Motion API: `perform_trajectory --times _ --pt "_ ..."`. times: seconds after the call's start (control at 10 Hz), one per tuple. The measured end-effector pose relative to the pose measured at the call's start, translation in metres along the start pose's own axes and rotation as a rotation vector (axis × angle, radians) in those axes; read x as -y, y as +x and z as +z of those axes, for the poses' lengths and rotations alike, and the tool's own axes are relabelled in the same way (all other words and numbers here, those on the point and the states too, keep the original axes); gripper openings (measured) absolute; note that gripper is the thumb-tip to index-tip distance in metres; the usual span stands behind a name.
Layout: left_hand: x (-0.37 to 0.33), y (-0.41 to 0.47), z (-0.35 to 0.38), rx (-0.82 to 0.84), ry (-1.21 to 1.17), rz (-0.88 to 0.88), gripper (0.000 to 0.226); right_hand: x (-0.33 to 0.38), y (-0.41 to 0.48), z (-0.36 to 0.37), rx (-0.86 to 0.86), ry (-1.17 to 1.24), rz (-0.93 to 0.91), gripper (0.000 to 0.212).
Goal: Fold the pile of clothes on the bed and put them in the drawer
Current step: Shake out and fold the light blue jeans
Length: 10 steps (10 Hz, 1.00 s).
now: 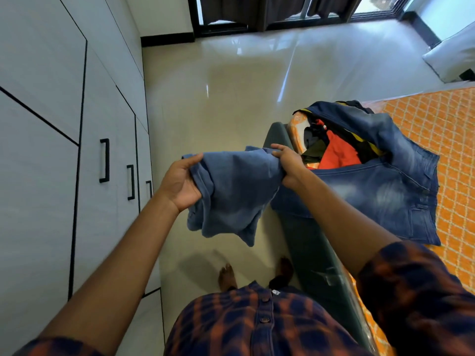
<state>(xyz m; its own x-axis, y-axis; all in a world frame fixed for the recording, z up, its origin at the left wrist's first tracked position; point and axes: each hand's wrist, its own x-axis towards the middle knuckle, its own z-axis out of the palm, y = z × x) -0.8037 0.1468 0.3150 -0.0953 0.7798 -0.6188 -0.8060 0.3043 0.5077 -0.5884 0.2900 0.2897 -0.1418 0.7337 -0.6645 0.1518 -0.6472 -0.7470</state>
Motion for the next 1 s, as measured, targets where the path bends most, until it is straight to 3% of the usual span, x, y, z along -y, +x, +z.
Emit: perform_trajectory --times 0.1,0.2,0.4,0.5,0.6,0.7,0.8,1.0 --pt "0.012 0.0 -0.011 0.085 -0.13 -0.062 0.015 -0.002 -0.01 -0.006 -0.02 0.121 0.037 0.021" --pt "0.023 -0.007 -0.012 0.127 -0.107 -0.068 0.018 -0.008 -0.014 -0.01 -0.033 0.131 0.027 0.021" --pt "0.031 -0.016 -0.001 0.168 -0.141 -0.1 0.047 -0.011 -0.021 -0.009 0.13 0.197 -0.028 0.014" --pt "0.035 -0.012 0.006 0.075 0.063 -0.044 0.025 -0.011 -0.018 -0.012 0.067 0.067 -0.124 0.029" --pt "0.043 -0.008 0.021 -0.033 0.343 -0.023 0.017 -0.023 -0.016 -0.023 -0.027 0.005 -0.152 0.063" --pt "0.046 -0.006 0.037 -0.064 0.273 -0.047 0.028 -0.041 -0.01 -0.027 -0.15 0.144 -0.163 0.072" --pt "0.043 -0.006 0.046 -0.068 0.25 -0.036 0.032 -0.073 -0.012 -0.026 -0.371 0.275 -0.128 0.039" --pt "0.033 -0.016 0.041 -0.075 0.415 -0.044 0.023 -0.113 -0.029 0.004 0.021 0.176 0.073 0.061"
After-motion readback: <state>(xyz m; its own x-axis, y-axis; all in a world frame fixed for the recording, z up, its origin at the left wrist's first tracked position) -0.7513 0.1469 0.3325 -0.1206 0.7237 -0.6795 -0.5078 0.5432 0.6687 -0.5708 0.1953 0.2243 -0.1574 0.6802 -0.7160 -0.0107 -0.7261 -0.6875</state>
